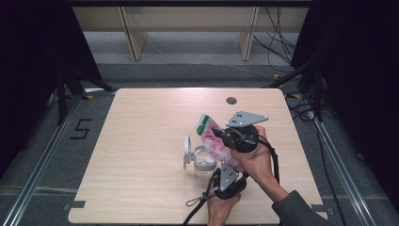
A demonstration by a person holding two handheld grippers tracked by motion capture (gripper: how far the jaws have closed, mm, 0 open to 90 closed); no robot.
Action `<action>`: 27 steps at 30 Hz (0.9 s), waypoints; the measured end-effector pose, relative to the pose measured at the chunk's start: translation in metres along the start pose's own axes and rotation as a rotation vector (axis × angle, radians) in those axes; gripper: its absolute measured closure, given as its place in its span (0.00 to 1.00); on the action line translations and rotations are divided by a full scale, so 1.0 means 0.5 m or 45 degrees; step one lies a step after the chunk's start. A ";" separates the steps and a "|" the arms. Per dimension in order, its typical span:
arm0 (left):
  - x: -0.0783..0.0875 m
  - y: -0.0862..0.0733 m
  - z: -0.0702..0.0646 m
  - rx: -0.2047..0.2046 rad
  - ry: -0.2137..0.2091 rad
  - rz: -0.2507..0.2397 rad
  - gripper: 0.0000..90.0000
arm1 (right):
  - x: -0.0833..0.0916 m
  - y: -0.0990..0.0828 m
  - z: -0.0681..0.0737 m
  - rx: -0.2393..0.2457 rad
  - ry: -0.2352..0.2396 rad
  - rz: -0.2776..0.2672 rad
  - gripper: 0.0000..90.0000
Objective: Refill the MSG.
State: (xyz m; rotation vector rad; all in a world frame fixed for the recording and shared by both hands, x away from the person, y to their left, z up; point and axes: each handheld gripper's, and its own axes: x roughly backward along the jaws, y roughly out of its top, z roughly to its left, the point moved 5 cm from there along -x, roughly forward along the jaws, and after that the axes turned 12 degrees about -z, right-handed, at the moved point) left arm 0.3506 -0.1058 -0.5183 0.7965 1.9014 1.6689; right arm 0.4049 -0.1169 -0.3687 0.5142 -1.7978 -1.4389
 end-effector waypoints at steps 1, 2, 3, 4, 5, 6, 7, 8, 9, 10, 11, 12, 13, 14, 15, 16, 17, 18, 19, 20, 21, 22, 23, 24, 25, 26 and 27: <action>0.000 0.000 -0.001 0.003 -0.001 -0.003 0.79 | 0.000 0.000 0.001 -0.003 -0.003 -0.003 1.00; 0.000 0.000 0.000 0.000 -0.005 -0.003 0.79 | 0.000 0.000 0.001 -0.004 -0.006 -0.004 1.00; 0.000 0.000 0.000 0.001 -0.003 -0.003 0.79 | -0.002 0.000 0.002 -0.004 -0.006 -0.013 1.00; 0.000 0.000 0.000 -0.002 -0.002 -0.001 0.79 | -0.002 0.000 0.002 -0.004 -0.004 -0.013 1.00; 0.000 0.000 0.000 -0.001 -0.004 -0.001 0.79 | -0.002 0.000 0.002 -0.004 -0.004 -0.014 1.00; 0.000 0.001 0.001 0.000 -0.004 -0.002 0.79 | 0.000 0.000 0.001 -0.005 -0.004 -0.006 1.00; 0.001 0.001 0.002 -0.008 -0.003 0.006 0.79 | 0.000 0.000 0.002 -0.007 -0.004 -0.009 1.00; -0.002 0.003 -0.002 0.030 0.002 -0.030 0.79 | -0.002 0.001 0.003 -0.008 -0.002 -0.017 1.00; -0.002 0.003 -0.002 0.030 0.000 -0.030 0.79 | -0.002 0.001 0.003 -0.005 -0.003 -0.018 1.00; -0.002 0.003 -0.002 0.029 0.000 -0.031 0.79 | -0.002 0.001 0.004 -0.004 -0.002 -0.013 1.00; -0.002 0.003 -0.002 0.028 0.000 -0.031 0.79 | -0.001 0.001 0.005 -0.006 -0.008 -0.004 1.00; -0.001 0.004 -0.002 0.027 0.000 -0.030 0.79 | -0.001 0.002 0.005 -0.007 -0.004 -0.004 1.00; -0.001 0.004 -0.002 0.025 0.001 -0.029 0.79 | -0.001 0.002 0.005 -0.009 -0.003 -0.004 1.00; -0.001 0.004 -0.002 0.025 0.000 -0.029 0.79 | -0.002 0.002 0.005 -0.009 -0.005 -0.011 1.00; -0.001 0.004 -0.002 0.023 0.001 -0.029 0.79 | -0.002 0.002 0.005 -0.005 -0.004 -0.015 1.00; -0.001 0.004 -0.003 0.023 0.003 -0.027 0.79 | -0.002 0.002 0.005 -0.006 -0.002 -0.013 1.00; -0.001 0.004 -0.003 0.024 0.005 -0.026 0.79 | -0.002 0.002 0.005 -0.006 -0.006 -0.014 1.00; -0.001 0.004 -0.003 0.024 0.004 -0.024 0.79 | -0.002 0.002 0.004 -0.002 -0.008 -0.013 1.00; 0.000 0.004 -0.004 0.025 0.004 -0.024 0.79 | -0.002 0.002 0.005 -0.008 -0.003 -0.007 1.00; -0.003 0.004 -0.005 0.032 -0.007 -0.041 0.79 | -0.002 0.002 0.004 0.008 -0.009 -0.016 1.00; 0.000 0.003 -0.002 0.004 -0.014 -0.015 0.79 | -0.003 0.002 0.004 0.008 -0.009 -0.016 1.00; 0.000 0.003 -0.002 0.004 -0.014 -0.015 0.79 | -0.001 0.002 0.005 0.009 0.002 -0.001 1.00; 0.000 0.003 -0.002 0.004 -0.015 -0.015 0.79 | -0.001 0.001 0.008 -0.011 0.008 0.002 1.00; 0.000 0.003 -0.003 0.003 -0.015 -0.015 0.79 | -0.002 0.001 0.010 -0.022 -0.001 -0.001 1.00; 0.000 0.002 -0.003 0.003 -0.016 -0.014 0.79 | -0.003 0.001 0.007 0.010 0.006 -0.002 1.00; 0.000 0.002 -0.003 0.001 -0.016 -0.010 0.79 | -0.006 0.000 0.009 0.009 0.003 -0.007 1.00; 0.001 0.002 -0.004 0.005 -0.012 -0.009 0.79 | -0.004 0.000 0.009 0.014 0.013 0.014 1.00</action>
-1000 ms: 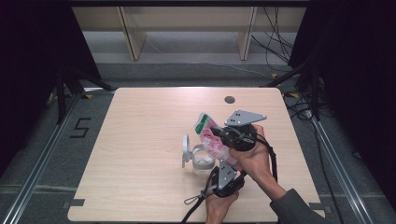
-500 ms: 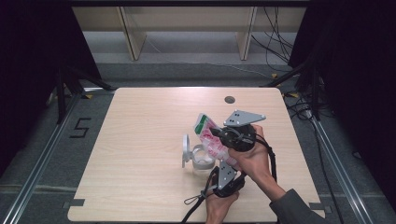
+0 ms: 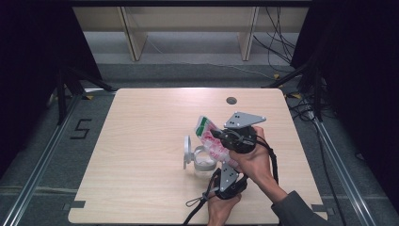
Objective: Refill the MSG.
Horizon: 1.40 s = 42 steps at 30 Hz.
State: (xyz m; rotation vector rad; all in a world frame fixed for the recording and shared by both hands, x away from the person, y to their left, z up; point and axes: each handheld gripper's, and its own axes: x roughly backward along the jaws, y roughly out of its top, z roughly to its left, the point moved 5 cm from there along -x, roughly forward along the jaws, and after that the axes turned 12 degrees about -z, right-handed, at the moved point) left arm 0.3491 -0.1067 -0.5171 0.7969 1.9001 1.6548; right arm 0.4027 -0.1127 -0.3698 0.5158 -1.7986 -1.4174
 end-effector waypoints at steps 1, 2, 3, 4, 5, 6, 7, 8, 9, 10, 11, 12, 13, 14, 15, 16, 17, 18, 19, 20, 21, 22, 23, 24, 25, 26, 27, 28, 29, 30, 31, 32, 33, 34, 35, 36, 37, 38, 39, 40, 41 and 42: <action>0.000 0.000 0.000 -0.004 0.004 0.002 0.79 | 0.000 0.000 0.000 -0.004 0.001 0.002 1.00; 0.000 0.001 0.000 -0.001 -0.005 -0.006 0.79 | -0.001 0.000 0.000 -0.010 -0.005 -0.008 1.00; 0.001 0.001 0.001 -0.009 0.000 0.000 0.79 | 0.000 0.001 0.000 -0.019 -0.007 -0.009 1.00; 0.001 0.001 0.002 -0.008 0.000 -0.002 0.79 | 0.000 0.002 0.000 -0.021 0.003 -0.010 1.00; -0.001 0.001 0.000 0.009 -0.001 -0.016 0.79 | 0.000 0.002 -0.001 -0.017 0.000 -0.011 1.00; 0.000 -0.001 0.000 0.008 -0.001 -0.004 0.79 | -0.002 0.001 0.001 -0.011 -0.002 -0.016 1.00; -0.001 -0.002 0.000 0.003 -0.001 -0.002 0.79 | -0.005 -0.001 -0.001 0.022 0.001 -0.011 1.00; 0.000 -0.003 0.000 -0.007 -0.002 0.006 0.79 | -0.006 -0.003 0.003 -0.001 -0.005 -0.001 1.00; 0.001 -0.001 -0.001 -0.001 0.000 0.001 0.79 | -0.006 -0.003 0.002 -0.002 -0.003 0.004 1.00; 0.001 0.000 0.000 -0.002 -0.007 -0.002 0.79 | -0.004 -0.002 0.002 -0.007 0.004 0.003 1.00; 0.001 0.000 0.000 -0.004 -0.001 -0.003 0.79 | -0.003 -0.001 0.001 -0.013 0.008 -0.002 1.00; 0.000 0.000 0.000 -0.003 -0.004 -0.005 0.79 | -0.002 0.000 0.001 -0.010 0.010 -0.005 1.00; 0.001 -0.003 0.001 -0.012 -0.002 0.010 0.79 | -0.003 -0.001 0.001 0.001 0.012 -0.005 1.00; 0.000 -0.004 0.000 -0.007 -0.002 0.008 0.79 | -0.006 -0.003 0.003 0.001 -0.005 -0.010 1.00; 0.000 -0.004 0.000 -0.007 0.001 0.007 0.79 | -0.005 -0.004 0.003 0.003 0.009 0.018 1.00; 0.001 -0.003 0.001 -0.007 -0.004 0.008 0.79 | -0.007 -0.005 0.003 -0.003 -0.002 0.007 1.00; 0.001 -0.002 0.001 -0.009 -0.006 0.010 0.79 | -0.006 -0.003 0.000 0.003 -0.003 0.001 1.00; -0.002 0.000 -0.003 0.027 0.002 -0.023 0.79 | -0.005 -0.002 0.000 -0.011 0.006 0.005 1.00; -0.002 0.000 -0.003 0.033 0.002 -0.027 0.79 | -0.005 -0.002 -0.001 -0.011 0.007 0.001 1.00; 0.000 -0.002 0.001 -0.002 -0.007 0.004 0.80 | -0.005 -0.002 -0.001 -0.006 0.007 0.001 1.00; -0.003 -0.001 -0.003 0.039 0.003 -0.028 0.80 | -0.006 -0.003 0.000 0.004 0.003 0.003 1.00; -0.002 -0.001 -0.004 0.038 0.001 -0.027 0.79 | -0.008 -0.004 0.002 -0.002 -0.004 -0.005 1.00; -0.002 0.000 -0.004 0.038 0.000 -0.028 0.80 | -0.008 -0.004 0.003 -0.006 -0.002 -0.001 1.00; -0.001 0.001 -0.004 0.036 0.001 -0.029 0.80 | -0.006 -0.003 0.002 -0.004 0.001 0.005 1.00; -0.001 0.002 -0.005 0.035 0.001 -0.031 0.79 | -0.006 -0.002 0.003 -0.006 0.003 -0.011 1.00; -0.002 0.002 -0.005 0.034 0.002 -0.032 0.80 | -0.005 -0.001 0.003 -0.007 0.002 -0.014 1.00; -0.002 0.001 -0.005 0.034 0.002 -0.032 0.80 | -0.004 -0.001 0.001 0.008 -0.007 -0.014 1.00; -0.002 0.002 -0.006 0.034 0.002 -0.034 0.80 | -0.002 -0.001 0.002 0.005 -0.005 -0.005 1.00; -0.002 0.002 -0.007 0.034 0.000 -0.034 0.80 | -0.002 -0.001 0.003 0.005 -0.005 -0.005 1.00; -0.002 0.002 -0.007 0.036 -0.003 -0.034 0.80 | -0.002 -0.001 0.002 0.004 -0.004 -0.005 1.00; -0.002 0.002 -0.008 0.036 -0.003 -0.033 0.80 | -0.002 -0.001 0.002 0.005 -0.002 -0.006 1.00; -0.002 0.002 -0.008 0.037 -0.004 -0.032 0.80 | -0.002 -0.002 0.004 -0.003 -0.002 0.000 1.00; -0.003 0.001 -0.008 0.039 -0.004 -0.032 0.80 | -0.005 -0.002 0.004 0.009 0.005 -0.002 1.00; -0.003 0.001 -0.008 0.039 -0.004 -0.034 0.80 | -0.004 -0.003 0.005 0.006 0.012 0.014 1.00; -0.004 0.002 -0.008 0.040 -0.003 -0.040 0.80 | -0.003 -0.002 0.005 0.004 0.010 0.016 1.00; -0.003 0.003 -0.008 0.032 -0.004 -0.041 0.80 | -0.002 -0.001 0.005 -0.003 0.000 -0.001 1.00; -0.002 0.005 -0.009 0.033 -0.012 -0.046 0.80 | -0.001 0.001 0.005 -0.007 0.006 -0.009 1.00; -0.001 0.005 -0.009 0.033 -0.007 -0.035 0.80 | -0.001 0.002 0.005 -0.002 0.013 -0.014 1.00; -0.004 0.003 -0.012 0.043 -0.016 -0.045 0.80 | -0.002 0.001 0.006 0.003 0.003 -0.015 1.00; -0.005 0.003 -0.013 0.046 -0.015 -0.047 0.80 | -0.004 -0.001 0.008 0.015 0.005 0.001 1.00; -0.005 0.003 -0.013 0.044 -0.013 -0.047 0.80 | -0.005 -0.002 0.008 0.021 0.000 0.001 1.00; -0.004 0.004 -0.012 0.041 -0.010 -0.045 0.80 | -0.005 -0.002 0.009 0.012 -0.003 0.003 1.00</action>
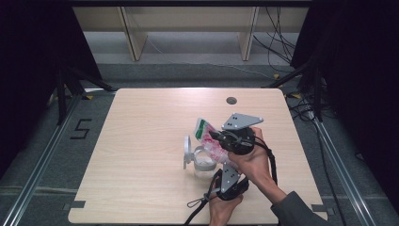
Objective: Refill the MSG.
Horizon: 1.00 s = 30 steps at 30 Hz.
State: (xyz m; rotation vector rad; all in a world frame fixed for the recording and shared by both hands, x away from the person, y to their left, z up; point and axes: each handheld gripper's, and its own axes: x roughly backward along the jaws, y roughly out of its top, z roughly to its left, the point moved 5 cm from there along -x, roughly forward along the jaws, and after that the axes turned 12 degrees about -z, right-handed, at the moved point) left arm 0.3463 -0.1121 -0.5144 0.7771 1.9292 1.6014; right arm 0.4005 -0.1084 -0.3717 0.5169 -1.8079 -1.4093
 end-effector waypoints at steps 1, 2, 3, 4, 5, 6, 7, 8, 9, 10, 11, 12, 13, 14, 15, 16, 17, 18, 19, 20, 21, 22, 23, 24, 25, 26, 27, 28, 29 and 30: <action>0.001 0.001 0.001 -0.002 -0.002 -0.003 0.80 | 0.000 0.001 -0.001 -0.006 0.008 -0.006 1.00; 0.001 0.002 0.001 -0.003 -0.004 -0.003 0.80 | 0.001 0.002 -0.001 -0.011 0.019 -0.003 1.00; 0.000 0.001 0.002 -0.002 -0.008 -0.005 0.80 | 0.001 0.002 -0.001 -0.006 0.019 -0.004 1.00; 0.000 -0.001 0.002 -0.001 -0.001 -0.001 0.80 | -0.001 0.001 0.000 -0.004 0.011 0.001 1.00; 0.000 0.000 0.002 -0.004 0.001 -0.003 0.80 | -0.003 0.000 0.001 -0.001 0.019 0.012 1.00; 0.000 0.001 0.002 -0.001 -0.007 -0.012 0.80 | -0.002 0.001 0.001 0.001 0.020 0.019 1.00; 0.002 0.003 0.002 -0.003 -0.002 -0.008 0.80 | -0.004 0.002 0.000 0.003 0.012 -0.002 1.00; 0.002 0.003 0.002 -0.004 -0.006 -0.010 0.80 | -0.002 0.003 0.002 -0.024 0.017 0.003 1.00; 0.001 0.002 0.003 -0.004 -0.007 -0.005 0.80 | -0.003 0.003 0.002 -0.019 0.022 0.000 1.00; 0.000 0.001 0.003 -0.004 -0.007 -0.010 0.80 | -0.004 0.002 0.003 -0.017 0.014 0.004 1.00; 0.000 0.001 0.003 -0.004 -0.004 -0.009 0.80 | -0.006 0.001 0.002 0.000 0.022 0.010 1.00; 0.001 0.002 0.003 0.000 -0.007 -0.008 0.80 | -0.007 0.002 0.002 0.002 0.019 0.003 1.00; 0.001 0.004 0.003 0.004 -0.011 -0.010 0.80 | -0.007 0.003 0.001 -0.009 0.010 -0.008 1.00; 0.000 0.004 0.003 0.002 -0.012 -0.012 0.80 | -0.005 0.004 0.000 -0.012 0.019 0.002 1.00; 0.001 0.003 0.003 0.002 -0.011 -0.007 0.80 | -0.004 0.004 -0.001 -0.003 0.013 0.003 1.00; -0.001 0.003 0.003 0.003 -0.013 -0.011 0.80 | -0.005 0.004 0.000 -0.004 0.023 0.005 1.00; -0.001 0.003 0.004 0.001 -0.012 -0.012 0.80 | -0.007 0.003 0.001 -0.004 0.014 0.000 1.00; -0.001 0.003 0.004 0.003 -0.012 -0.015 0.80 | -0.006 0.003 0.001 -0.010 0.016 0.007 1.00; 0.000 0.004 0.004 0.001 -0.010 -0.011 0.80 | -0.004 0.004 0.001 -0.028 0.015 0.012 1.00; 0.000 0.003 0.003 0.003 -0.012 -0.009 0.80 | -0.006 0.004 0.001 -0.028 0.007 -0.002 1.00; -0.001 0.003 0.003 0.003 -0.013 -0.013 0.80 | -0.005 0.003 0.001 -0.020 0.017 0.017 1.00; -0.002 0.003 0.003 0.006 -0.011 -0.017 0.80 | -0.008 0.002 0.001 -0.005 0.013 0.010 1.00; -0.001 0.004 0.003 0.002 -0.010 -0.013 0.80 | -0.008 0.003 0.001 -0.015 0.013 0.010 1.00; 0.000 0.005 0.003 0.000 -0.011 -0.011 0.80 | -0.005 0.004 0.002 -0.032 0.014 0.017 1.00; 0.000 0.004 0.003 0.001 -0.012 -0.012 0.80 | -0.007 0.005 0.000 -0.027 0.006 -0.004 1.00; -0.001 0.003 0.003 0.002 -0.013 -0.011 0.80 | -0.006 0.004 0.002 -0.024 0.019 0.014 1.00; -0.002 0.003 0.002 0.002 -0.014 -0.019 0.80 | -0.008 0.003 0.000 0.000 0.021 0.013 1.00; 0.000 0.004 0.003 -0.003 -0.007 -0.011 0.80 | -0.009 0.004 0.000 0.013 0.014 0.003 1.00; 0.000 0.005 0.003 -0.005 -0.008 -0.013 0.80 | -0.007 0.004 0.000 -0.004 0.021 0.008 1.00; 0.000 0.005 0.003 -0.005 -0.010 -0.012 0.80 | -0.006 0.005 0.000 -0.009 0.023 0.006 1.00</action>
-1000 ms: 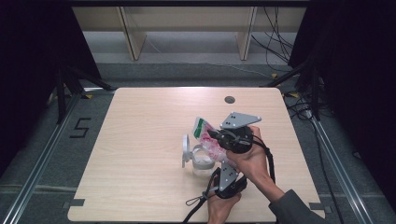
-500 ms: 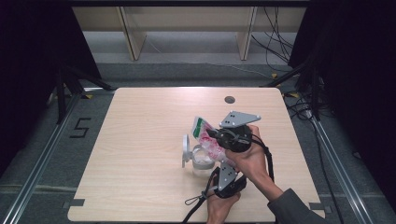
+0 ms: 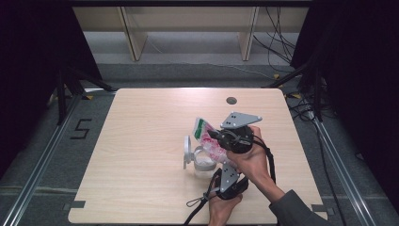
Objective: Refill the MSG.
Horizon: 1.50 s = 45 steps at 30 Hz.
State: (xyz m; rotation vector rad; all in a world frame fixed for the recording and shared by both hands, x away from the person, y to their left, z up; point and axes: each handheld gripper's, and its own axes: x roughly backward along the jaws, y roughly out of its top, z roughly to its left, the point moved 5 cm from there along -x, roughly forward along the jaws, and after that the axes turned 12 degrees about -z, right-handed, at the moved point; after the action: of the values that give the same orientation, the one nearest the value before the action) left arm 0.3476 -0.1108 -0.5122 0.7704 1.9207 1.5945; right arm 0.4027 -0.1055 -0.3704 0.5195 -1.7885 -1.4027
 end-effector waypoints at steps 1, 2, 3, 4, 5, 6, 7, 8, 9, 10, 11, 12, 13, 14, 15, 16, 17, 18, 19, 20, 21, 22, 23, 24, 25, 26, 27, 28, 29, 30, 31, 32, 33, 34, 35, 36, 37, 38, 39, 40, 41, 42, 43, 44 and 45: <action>0.000 -0.001 0.000 0.002 -0.002 0.000 0.80 | 0.000 0.000 0.000 0.004 0.003 -0.002 1.00; -0.001 -0.002 -0.001 0.005 -0.004 -0.002 0.80 | -0.002 -0.001 0.000 0.019 0.002 0.001 1.00; -0.001 -0.001 -0.001 0.004 0.001 -0.001 0.80 | -0.003 -0.003 0.004 -0.004 -0.014 0.001 1.00; 0.000 0.000 0.000 0.003 -0.002 -0.003 0.80 | -0.002 -0.002 0.003 -0.006 -0.016 0.004 1.00; 0.000 0.001 0.000 0.003 -0.003 -0.004 0.80 | -0.002 0.000 0.001 -0.004 -0.002 -0.004 1.00; 0.000 0.001 0.000 0.004 -0.005 -0.001 0.80 | -0.001 0.001 0.000 0.000 0.004 -0.008 1.00; 0.000 0.000 -0.001 0.004 -0.006 -0.001 0.80 | -0.003 0.000 0.001 0.005 -0.002 -0.008 1.00; -0.001 -0.001 -0.001 0.003 -0.002 -0.001 0.80 | -0.004 -0.002 0.004 -0.008 -0.016 0.000 1.00; 0.000 0.000 -0.001 0.004 -0.002 -0.003 0.80 | -0.002 -0.002 0.004 -0.012 -0.005 0.017 1.00; 0.000 0.001 -0.001 0.004 -0.001 -0.004 0.80 | -0.005 0.000 0.002 0.004 -0.010 -0.010 1.00; 0.001 0.001 -0.001 0.004 -0.004 -0.003 0.80 | -0.003 0.000 0.002 0.000 0.000 -0.007 1.00; 0.000 0.000 -0.001 0.005 -0.006 -0.001 0.80 | -0.003 0.000 0.003 -0.002 -0.005 -0.004 1.00; 0.000 0.000 -0.002 0.002 -0.001 -0.002 0.80 | -0.003 -0.002 0.005 -0.003 0.002 0.019 1.00; 0.000 0.000 -0.002 0.004 -0.002 -0.003 0.80 | -0.005 -0.003 0.006 0.006 0.001 0.013 1.00; 0.000 0.001 -0.001 0.005 -0.004 -0.003 0.80 | -0.003 -0.002 0.007 -0.021 0.002 0.023 1.00; 0.001 0.002 -0.001 0.001 -0.003 -0.005 0.80 | -0.003 -0.001 0.006 -0.027 -0.001 0.009 1.00; 0.001 0.001 -0.001 0.000 -0.002 -0.004 0.80 | -0.003 0.000 0.004 -0.021 -0.009 -0.011 1.00; 0.001 0.001 -0.001 0.000 -0.002 -0.002 0.80 | -0.004 0.000 0.005 -0.014 -0.007 -0.013 1.00; 0.001 0.000 -0.001 0.002 -0.001 -0.002 0.80 | -0.004 0.000 0.003 -0.003 -0.007 -0.012 1.00; 0.001 0.001 -0.001 0.001 -0.001 -0.002 0.80 | -0.004 -0.001 0.005 -0.016 -0.012 -0.009 1.00; 0.001 0.001 -0.001 0.001 -0.002 -0.002 0.80 | -0.004 0.000 0.004 -0.013 -0.012 -0.013 1.00; 0.001 0.001 -0.001 0.002 -0.003 -0.003 0.80 | -0.005 0.000 0.004 -0.008 -0.007 -0.014 1.00; 0.001 0.001 -0.001 0.000 -0.002 -0.002 0.80 | -0.003 0.000 0.003 -0.002 -0.002 -0.005 1.00; 0.001 0.001 -0.001 0.000 -0.002 -0.003 0.80 | -0.004 0.000 0.003 0.000 0.001 -0.012 1.00; 0.001 0.001 -0.001 0.001 -0.002 -0.003 0.80 | -0.003 0.000 0.002 0.000 0.004 -0.007 1.00; 0.001 0.001 -0.002 0.002 -0.003 -0.005 0.80 | -0.002 0.000 0.002 0.000 0.007 -0.004 1.00; 0.001 0.002 -0.002 0.001 -0.004 -0.007 0.80 | -0.002 0.001 0.002 0.000 0.007 -0.005 1.00; 0.000 0.002 -0.002 0.001 -0.008 -0.012 0.80 | -0.001 0.001 0.002 -0.003 0.008 -0.003 1.00; 0.000 0.002 -0.002 0.000 -0.007 -0.012 0.80 | -0.001 0.002 0.002 0.000 0.008 -0.006 1.00; 0.001 0.002 -0.002 -0.001 -0.006 -0.008 0.80 | 0.000 0.002 0.002 0.001 0.007 -0.008 1.00; 0.001 0.003 -0.002 -0.002 -0.004 -0.007 0.80 | 0.000 0.002 0.002 0.002 0.007 -0.010 1.00; 0.001 0.003 -0.002 -0.001 -0.005 -0.007 0.80 | 0.000 0.003 0.001 0.003 0.007 -0.012 1.00; 0.001 0.003 -0.002 0.000 -0.006 -0.008 0.80 | 0.000 0.002 0.004 -0.016 0.001 -0.008 1.00; 0.001 0.002 -0.003 0.001 -0.008 -0.007 0.80 | 0.000 0.002 0.004 -0.008 0.000 -0.004 1.00; 0.000 0.002 -0.003 0.004 -0.010 -0.011 0.80 | -0.002 0.001 0.002 0.010 -0.003 -0.011 1.00; 0.000 0.002 -0.003 0.003 -0.010 -0.012 0.80 | -0.003 0.001 0.002 0.010 -0.003 -0.014 1.00; 0.001 0.002 -0.003 -0.001 -0.006 -0.008 0.80 | -0.001 0.001 0.003 -0.004 0.002 0.002 1.00; 0.001 0.003 -0.003 -0.003 -0.008 -0.008 0.80 | 0.000 0.001 0.003 -0.016 -0.002 0.000 1.00; 0.001 0.003 -0.003 -0.004 -0.006 -0.009 0.80 | 0.001 0.002 0.003 -0.024 -0.002 -0.004 1.00; 0.001 0.003 -0.003 -0.003 -0.008 -0.008 0.80 | 0.001 0.002 0.002 -0.015 -0.005 -0.009 1.00; 0.001 0.003 -0.003 -0.001 -0.009 -0.007 0.80 | 0.000 0.002 0.003 -0.018 -0.005 -0.007 1.00; 0.000 0.002 -0.004 0.001 -0.009 -0.008 0.80 | -0.002 0.002 0.002 0.011 -0.001 -0.009 1.00; -0.001 0.002 -0.004 0.002 -0.010 -0.013 0.80 | -0.004 0.001 0.003 0.007 -0.006 -0.014 1.00; 0.000 0.003 -0.004 -0.001 -0.008 -0.008 0.80 | -0.004 0.001 0.003 0.000 -0.006 -0.015 1.00; 0.001 0.003 -0.003 -0.002 -0.009 -0.009 0.80 | -0.002 0.001 0.002 -0.002 0.000 -0.006 1.00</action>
State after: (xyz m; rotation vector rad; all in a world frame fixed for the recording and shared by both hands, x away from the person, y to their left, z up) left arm 0.3463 -0.1115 -0.5103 0.7671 1.9152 1.5869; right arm 0.4026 -0.1039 -0.3702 0.5233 -1.7868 -1.4074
